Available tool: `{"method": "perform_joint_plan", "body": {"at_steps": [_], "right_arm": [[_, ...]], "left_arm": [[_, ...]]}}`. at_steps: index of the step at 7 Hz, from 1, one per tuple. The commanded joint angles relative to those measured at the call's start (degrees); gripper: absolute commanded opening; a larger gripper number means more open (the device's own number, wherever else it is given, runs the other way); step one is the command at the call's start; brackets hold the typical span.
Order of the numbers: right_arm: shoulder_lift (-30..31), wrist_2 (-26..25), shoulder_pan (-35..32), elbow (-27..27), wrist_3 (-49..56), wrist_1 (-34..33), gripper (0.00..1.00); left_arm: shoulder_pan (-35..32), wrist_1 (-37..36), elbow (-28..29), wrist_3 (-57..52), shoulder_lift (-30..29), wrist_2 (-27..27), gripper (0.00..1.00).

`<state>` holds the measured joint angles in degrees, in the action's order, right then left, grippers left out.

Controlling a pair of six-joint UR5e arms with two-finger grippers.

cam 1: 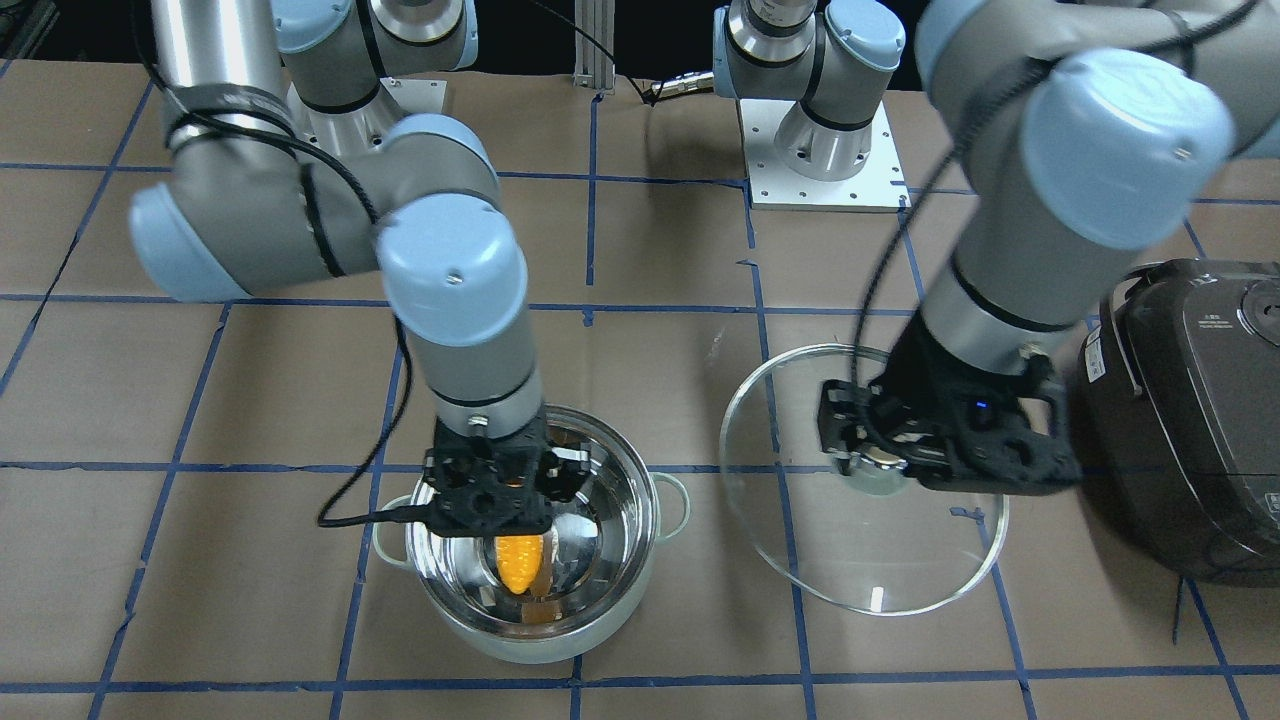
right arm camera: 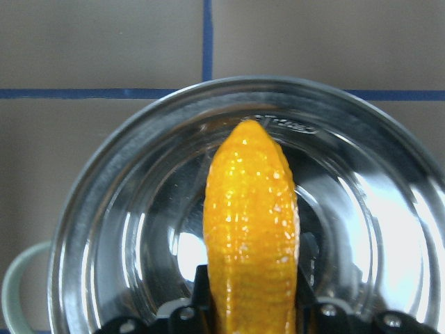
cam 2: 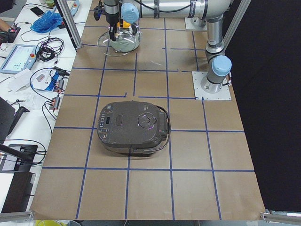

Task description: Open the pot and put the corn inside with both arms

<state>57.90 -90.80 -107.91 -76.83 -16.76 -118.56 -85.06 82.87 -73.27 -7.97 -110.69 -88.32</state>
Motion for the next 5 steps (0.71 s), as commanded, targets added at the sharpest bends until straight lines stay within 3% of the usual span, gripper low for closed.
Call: {"method": "perform_joint_plan", "body": {"at_steps": [1,2,3,4,5], "right_arm": [[-5.9,-1.2,-1.6,-1.8,-1.1,-5.8,0.18],[-6.0,-3.4,-1.4,-2.0,-0.9,-5.8,0.18],[-6.0,-4.0,-1.3,-2.2,-0.9,-5.9,0.27],[-5.5,-3.9,-1.2,-2.9,-0.8,-5.9,0.82],[-4.9,-3.9,-1.2,-2.9,-0.9,-5.5,1.0]], "left_arm": [[6.4,-5.7,-6.5,-8.3,-0.8,0.0,0.04],[6.4,-12.4,-10.2,-8.3,-2.8,0.2,0.04],[6.4,-17.9,-12.1,-8.3,-6.0,0.3,0.04],[6.4,-20.5,-12.5,-8.4,-9.4,0.3,0.04],[6.4,-22.3,-12.7,-8.3,-11.8,0.3,0.04]]}}
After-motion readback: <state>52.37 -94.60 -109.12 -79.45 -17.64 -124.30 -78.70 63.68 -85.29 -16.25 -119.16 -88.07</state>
